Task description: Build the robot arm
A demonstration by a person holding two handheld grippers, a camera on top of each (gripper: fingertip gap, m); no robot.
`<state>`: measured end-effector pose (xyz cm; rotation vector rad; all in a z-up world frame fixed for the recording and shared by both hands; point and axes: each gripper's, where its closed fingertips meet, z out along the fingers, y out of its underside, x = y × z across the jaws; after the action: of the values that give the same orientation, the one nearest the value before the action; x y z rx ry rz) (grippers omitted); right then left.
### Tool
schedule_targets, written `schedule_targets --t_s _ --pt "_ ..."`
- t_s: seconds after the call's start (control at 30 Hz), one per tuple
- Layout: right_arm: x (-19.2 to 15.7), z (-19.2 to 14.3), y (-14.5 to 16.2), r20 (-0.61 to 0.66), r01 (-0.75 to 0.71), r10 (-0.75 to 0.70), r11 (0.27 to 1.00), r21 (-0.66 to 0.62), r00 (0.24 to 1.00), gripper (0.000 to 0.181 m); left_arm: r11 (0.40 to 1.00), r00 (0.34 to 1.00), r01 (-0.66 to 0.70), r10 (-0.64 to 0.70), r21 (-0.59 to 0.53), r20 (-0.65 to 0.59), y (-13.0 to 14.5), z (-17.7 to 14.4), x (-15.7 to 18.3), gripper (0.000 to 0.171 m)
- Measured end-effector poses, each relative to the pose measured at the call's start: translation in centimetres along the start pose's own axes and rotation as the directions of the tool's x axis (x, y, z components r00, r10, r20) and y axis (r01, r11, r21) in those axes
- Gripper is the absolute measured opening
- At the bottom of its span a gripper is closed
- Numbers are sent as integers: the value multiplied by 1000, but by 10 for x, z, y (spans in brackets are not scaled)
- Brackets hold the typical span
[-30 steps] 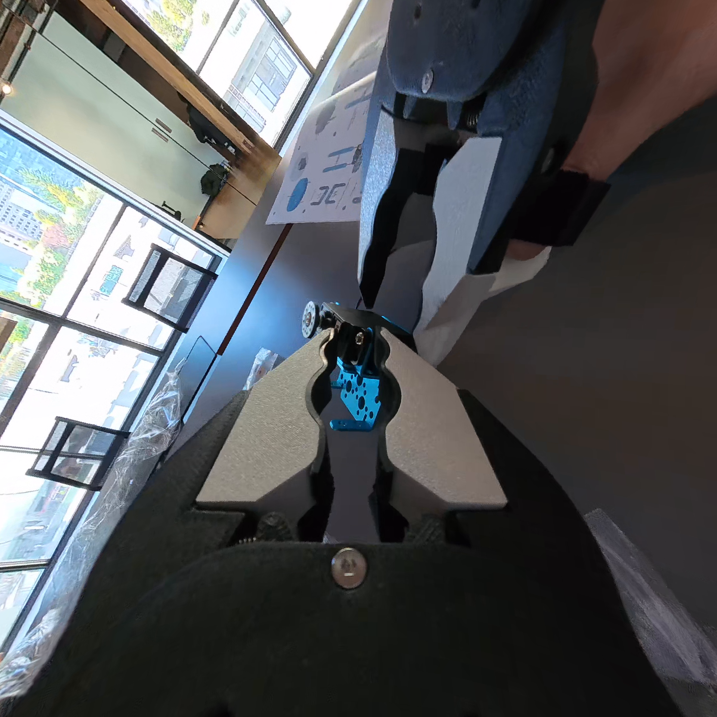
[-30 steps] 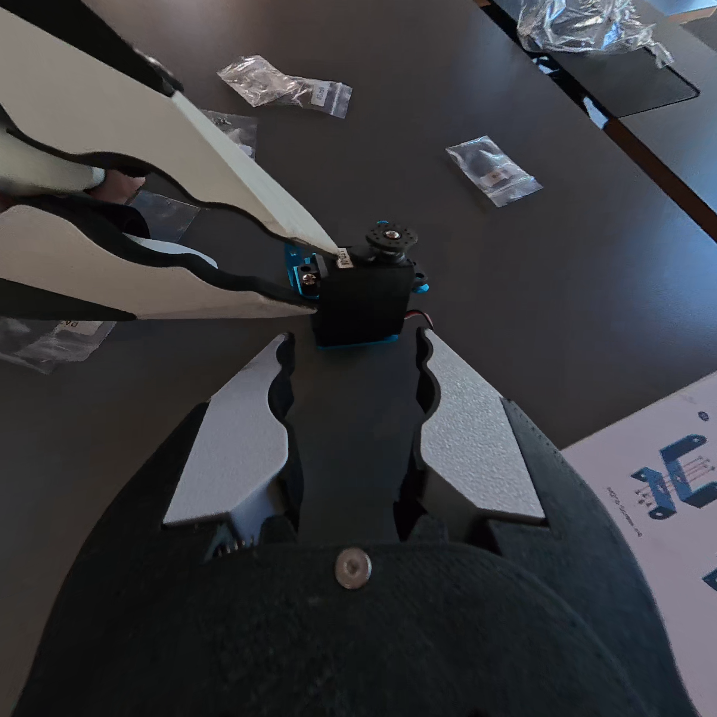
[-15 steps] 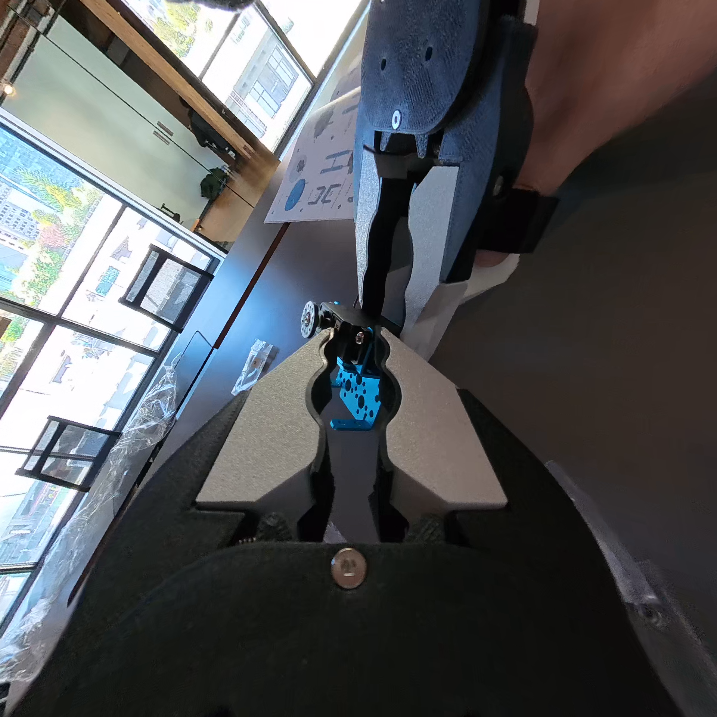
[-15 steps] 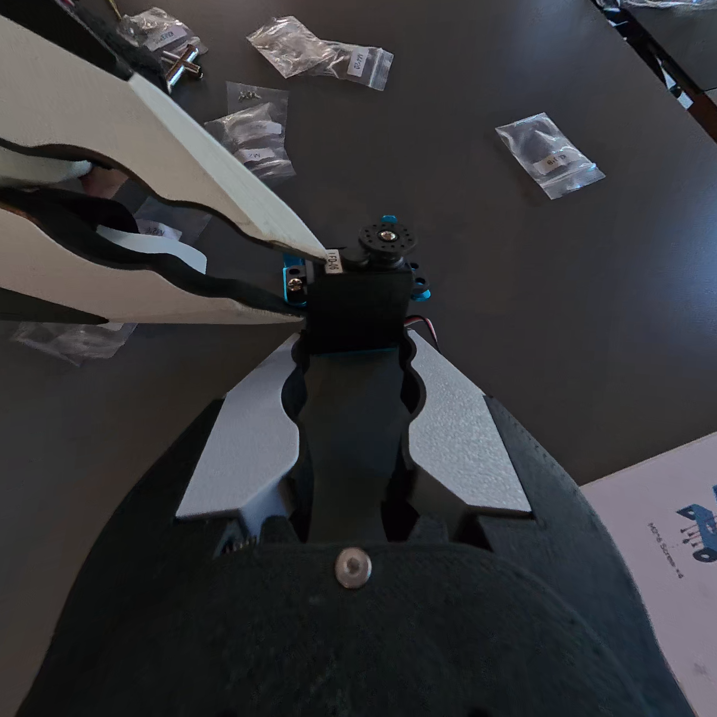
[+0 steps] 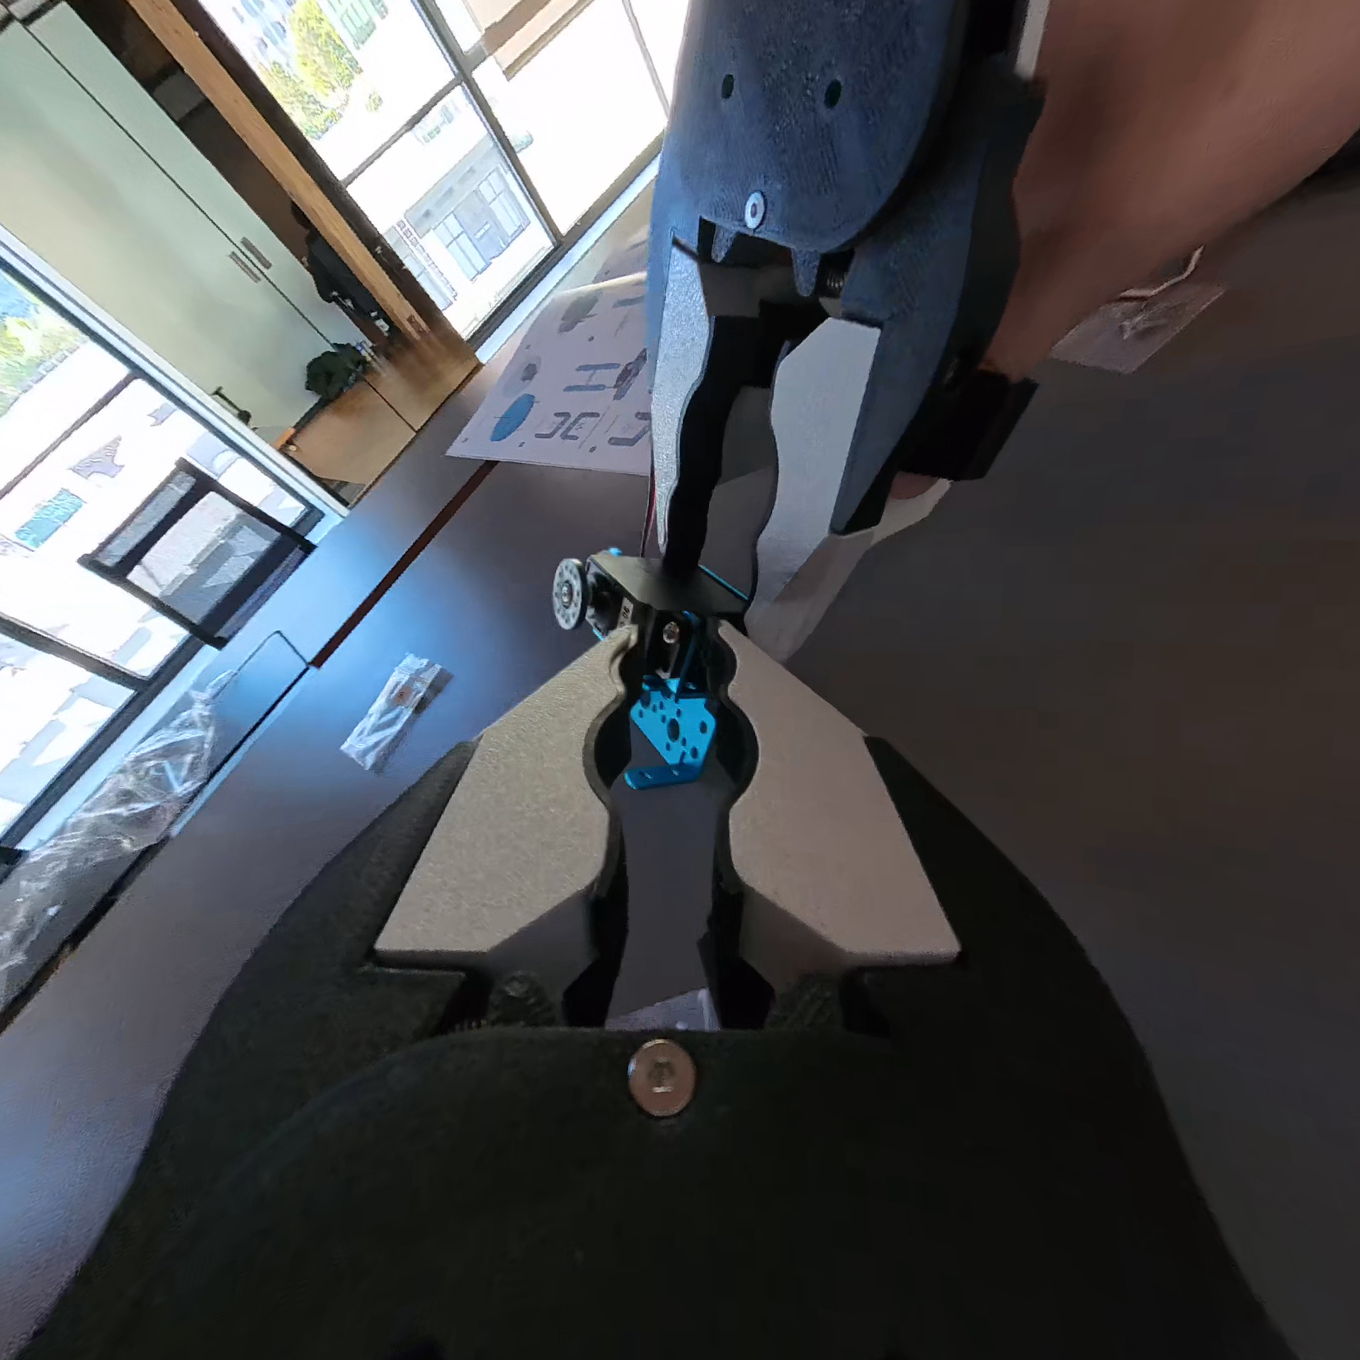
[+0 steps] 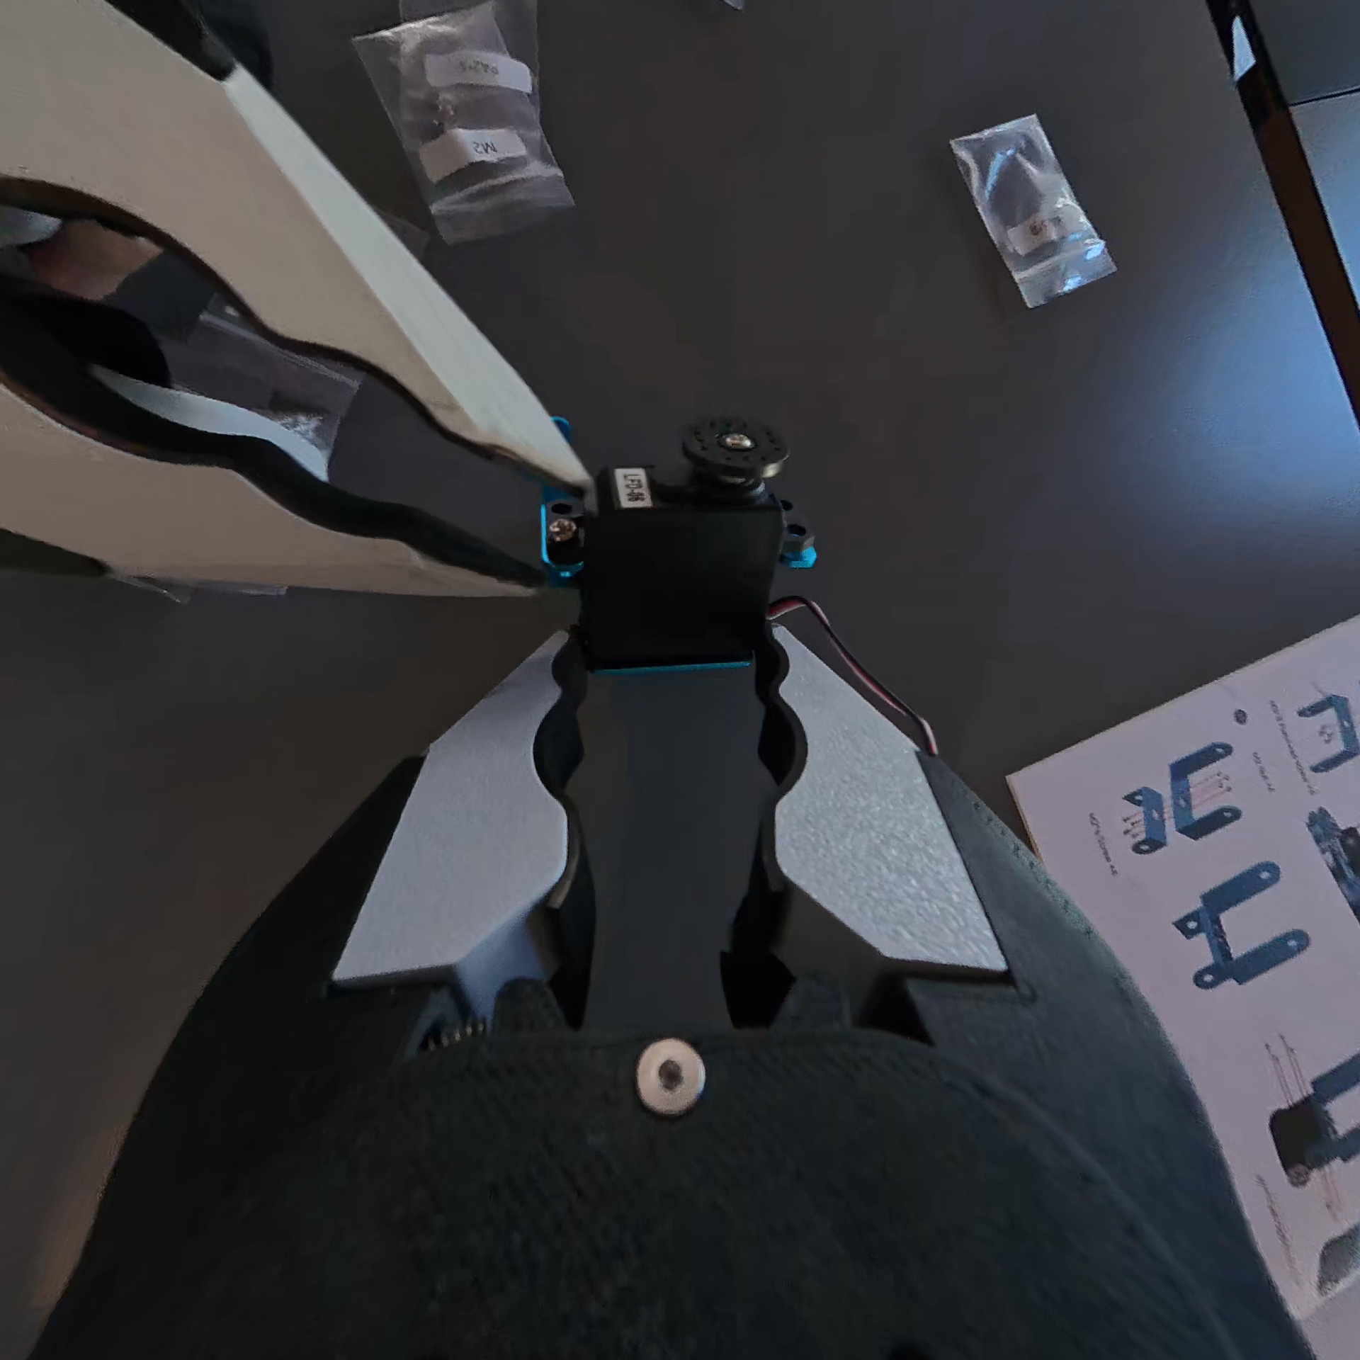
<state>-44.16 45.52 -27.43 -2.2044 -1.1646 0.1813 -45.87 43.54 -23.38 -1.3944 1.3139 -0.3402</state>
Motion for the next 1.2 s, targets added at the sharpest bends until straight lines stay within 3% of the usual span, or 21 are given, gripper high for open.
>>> schedule_targets --t_s 0.2,0.43,0.6,0.73,0.87,1.2 --pt "-1 -4 4 -5 -12 12 1000 -26 1000 47 1000 1000 19 -19 -9 7 8 -16 2 11" --pt "-5 -9 6 -26 -2 0 996 -85 1000 47 994 994 -106 107 -15 26 4 -8 7 7" --pt "-6 -16 7 -40 6 -11 992 -125 999 47 997 997 -79 79 -10 4 0 -5 13 15" --pt "-8 -18 12 -46 25 -33 986 -164 998 47 994 994 -110 110 -3 14 -1 -5 14 5" --pt "-8 -19 15 -45 18 -27 982 -189 999 47 993 993 -117 117 0 7 -1 -4 17 7" --pt "-10 -14 21 -34 19 -25 986 -168 999 47 980 980 -196 197 -31 17 2 -2 23 5"
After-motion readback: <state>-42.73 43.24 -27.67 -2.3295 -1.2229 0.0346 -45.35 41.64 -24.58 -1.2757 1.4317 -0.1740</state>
